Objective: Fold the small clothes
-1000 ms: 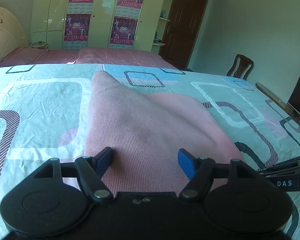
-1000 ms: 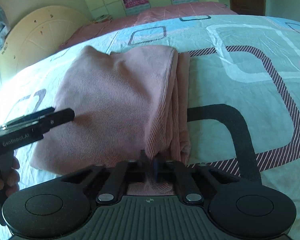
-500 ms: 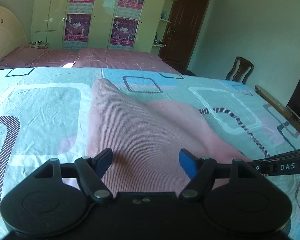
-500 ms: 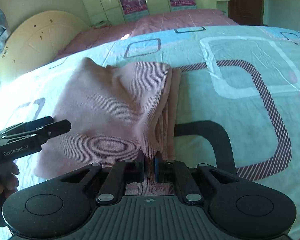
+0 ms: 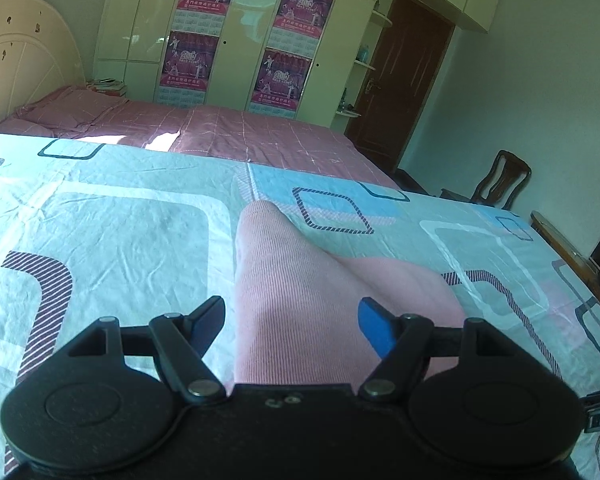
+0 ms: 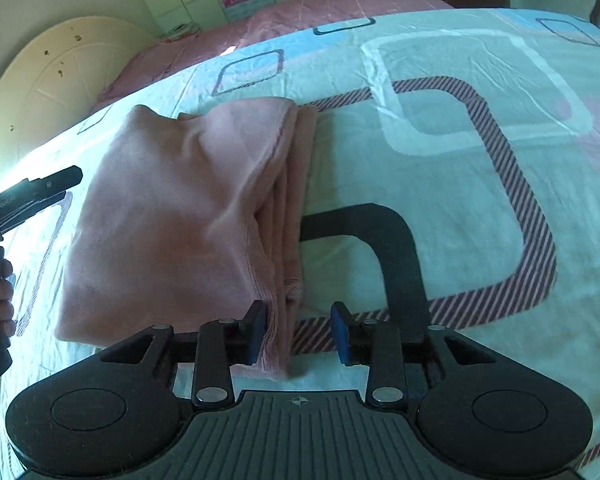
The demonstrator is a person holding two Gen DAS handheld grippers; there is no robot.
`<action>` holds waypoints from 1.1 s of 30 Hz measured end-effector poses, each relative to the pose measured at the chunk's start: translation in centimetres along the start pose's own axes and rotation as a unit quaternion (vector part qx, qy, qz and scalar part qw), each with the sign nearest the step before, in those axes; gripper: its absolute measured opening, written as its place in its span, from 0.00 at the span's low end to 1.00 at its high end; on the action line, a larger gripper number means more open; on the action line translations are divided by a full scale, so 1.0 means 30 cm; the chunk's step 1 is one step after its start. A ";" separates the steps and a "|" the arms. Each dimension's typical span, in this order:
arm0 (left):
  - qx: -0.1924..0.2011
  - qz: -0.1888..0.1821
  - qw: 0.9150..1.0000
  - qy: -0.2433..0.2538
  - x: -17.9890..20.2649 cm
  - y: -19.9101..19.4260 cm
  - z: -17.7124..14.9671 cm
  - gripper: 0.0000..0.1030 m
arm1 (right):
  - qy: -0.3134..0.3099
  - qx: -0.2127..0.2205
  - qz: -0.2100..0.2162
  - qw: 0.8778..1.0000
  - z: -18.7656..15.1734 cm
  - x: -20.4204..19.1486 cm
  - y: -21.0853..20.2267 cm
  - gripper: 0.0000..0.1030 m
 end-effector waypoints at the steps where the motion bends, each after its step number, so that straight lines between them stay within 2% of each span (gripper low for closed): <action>1: -0.002 -0.002 1.000 0.002 0.004 0.009 0.001 0.70 | 0.007 0.014 0.001 1.000 0.021 0.001 -0.017 0.33; 3: -0.006 -0.004 1.000 0.005 0.010 0.031 0.007 0.70 | 0.003 0.040 0.005 0.999 0.075 -0.010 -0.021 0.33; 4: -0.009 -0.004 1.000 0.004 0.009 0.042 0.006 0.70 | -0.017 0.050 -0.008 0.999 0.107 -0.027 -0.004 0.33; 7: -0.019 -0.006 1.000 -0.001 0.013 0.081 0.019 0.70 | -0.057 0.056 -0.015 0.997 0.169 -0.077 0.089 0.34; 12: -0.019 -0.006 1.000 0.005 0.025 0.112 0.031 0.69 | -0.034 0.113 -0.031 0.992 0.250 -0.077 0.176 0.34; 16: -0.018 -0.010 1.000 0.014 0.037 0.133 0.033 0.69 | -0.005 0.112 -0.003 0.994 0.336 -0.047 0.247 0.35; 17: -0.018 -0.007 1.000 0.015 0.039 0.141 0.033 0.69 | 0.003 0.096 0.005 0.995 0.356 -0.039 0.283 0.45; 19: -0.018 -0.004 1.000 0.017 0.039 0.154 0.033 0.69 | 0.019 0.081 0.016 0.996 0.379 -0.024 0.335 0.49; 20: -0.018 -0.002 1.000 0.017 0.036 0.161 0.032 0.69 | 0.023 0.080 0.018 0.996 0.384 -0.020 0.352 0.43; 21: -0.020 0.000 1.000 0.016 0.031 0.171 0.033 0.68 | 0.020 0.087 0.016 0.996 0.388 -0.023 0.352 0.33; 22: -0.022 0.001 1.000 0.011 0.022 0.178 0.031 0.68 | 0.015 0.093 0.010 0.996 0.390 -0.029 0.347 0.17; 25: -0.023 0.008 1.000 -0.008 0.001 0.188 0.034 0.63 | -0.015 0.116 -0.011 0.993 0.391 -0.052 0.311 0.06; 26: -0.021 0.009 1.000 -0.011 -0.003 0.186 0.036 0.59 | -0.034 0.136 -0.031 0.990 0.392 -0.065 0.290 0.06; 28: -0.019 0.010 1.000 -0.012 -0.005 0.185 0.036 0.59 | -0.054 0.159 -0.058 0.984 0.393 -0.070 0.265 0.06; 31: -0.031 0.028 0.999 0.003 -0.001 0.215 0.016 0.64 | -0.068 0.122 -0.088 0.986 0.383 -0.048 0.355 0.06; 33: -0.036 0.033 0.999 0.006 -0.004 0.225 0.009 0.65 | -0.069 0.108 -0.088 0.988 0.379 -0.040 0.388 0.07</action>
Point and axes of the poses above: each gripper's, at about its wrist camera, not at the fingertips, and y roughly the way its jaws point, x to its right, z to its top, the point moved 5 cm from there along y, roughly the way its jaws point, and after that the axes turned 8 degrees about z, right-handed, at the moved point
